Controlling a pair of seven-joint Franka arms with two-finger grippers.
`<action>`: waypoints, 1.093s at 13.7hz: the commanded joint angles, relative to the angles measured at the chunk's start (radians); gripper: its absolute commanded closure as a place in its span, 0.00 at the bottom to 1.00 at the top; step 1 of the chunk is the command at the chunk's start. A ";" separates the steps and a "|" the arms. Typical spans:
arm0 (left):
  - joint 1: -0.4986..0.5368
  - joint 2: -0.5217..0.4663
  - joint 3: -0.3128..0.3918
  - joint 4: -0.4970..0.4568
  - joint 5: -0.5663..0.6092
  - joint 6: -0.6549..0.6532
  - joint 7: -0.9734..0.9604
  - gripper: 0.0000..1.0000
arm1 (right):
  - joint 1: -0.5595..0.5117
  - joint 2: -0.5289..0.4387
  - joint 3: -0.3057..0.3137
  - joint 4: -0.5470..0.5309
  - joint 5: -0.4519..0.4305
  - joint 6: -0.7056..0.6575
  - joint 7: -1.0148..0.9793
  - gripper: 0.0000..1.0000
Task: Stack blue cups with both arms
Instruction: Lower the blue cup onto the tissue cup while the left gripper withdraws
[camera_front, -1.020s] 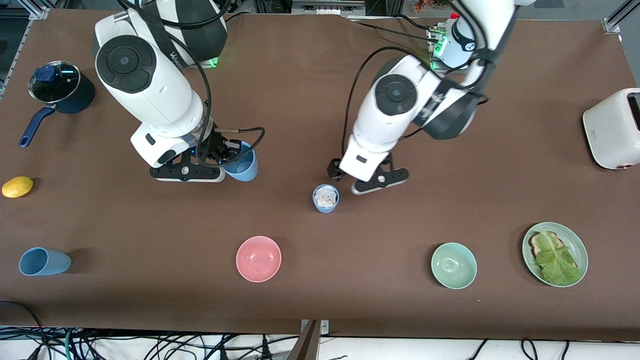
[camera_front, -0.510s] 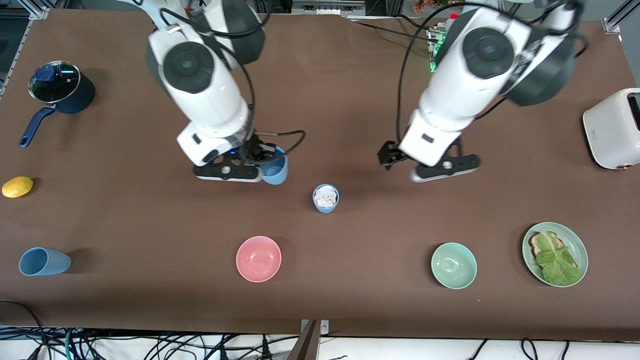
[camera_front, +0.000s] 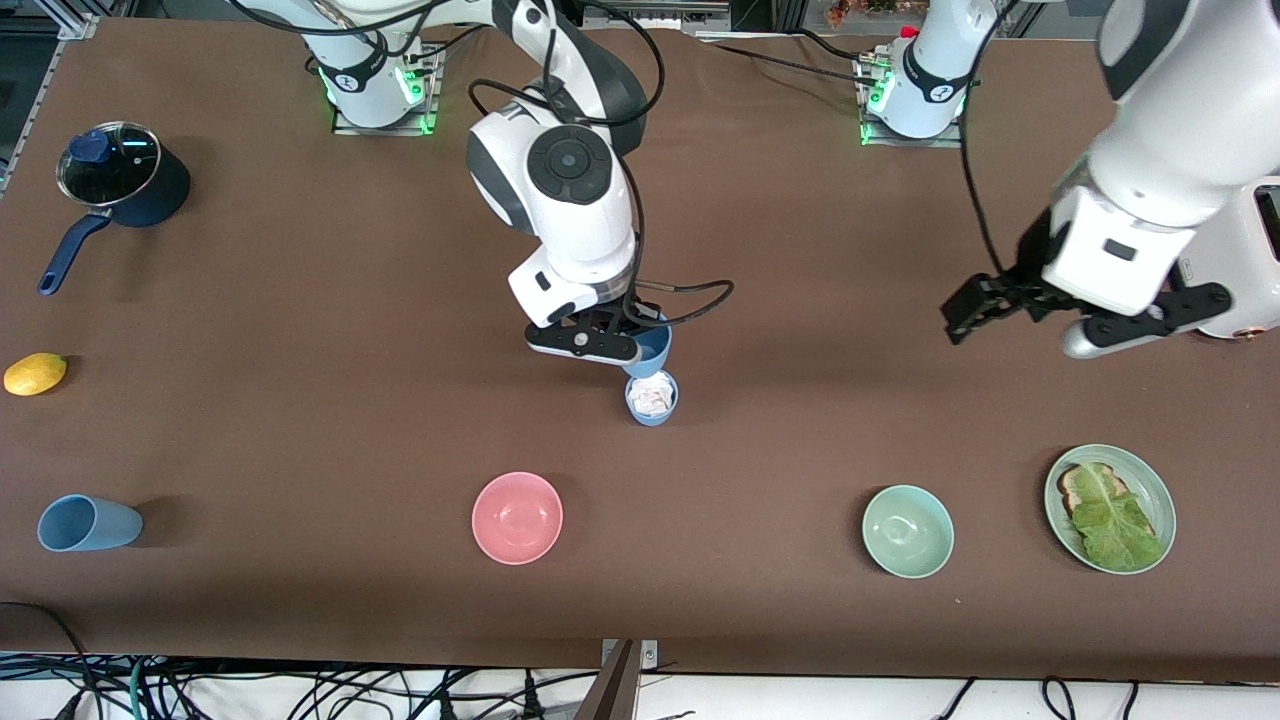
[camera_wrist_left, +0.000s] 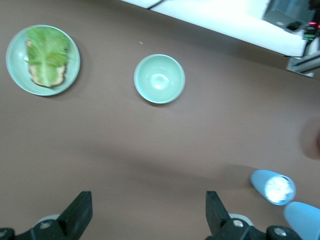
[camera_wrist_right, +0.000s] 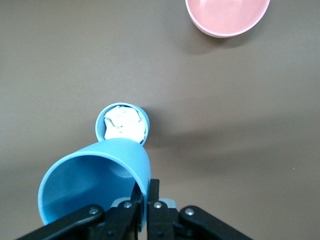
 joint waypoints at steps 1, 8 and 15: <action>0.012 -0.017 0.074 -0.026 0.001 -0.012 0.197 0.00 | 0.011 0.012 -0.012 0.016 -0.014 0.013 0.021 1.00; 0.081 -0.031 0.096 -0.026 0.001 -0.018 0.423 0.00 | 0.030 0.052 -0.014 0.015 -0.037 0.045 0.047 1.00; 0.184 -0.097 0.096 -0.026 -0.099 -0.167 0.422 0.00 | 0.048 0.071 -0.042 0.016 -0.037 0.064 0.052 1.00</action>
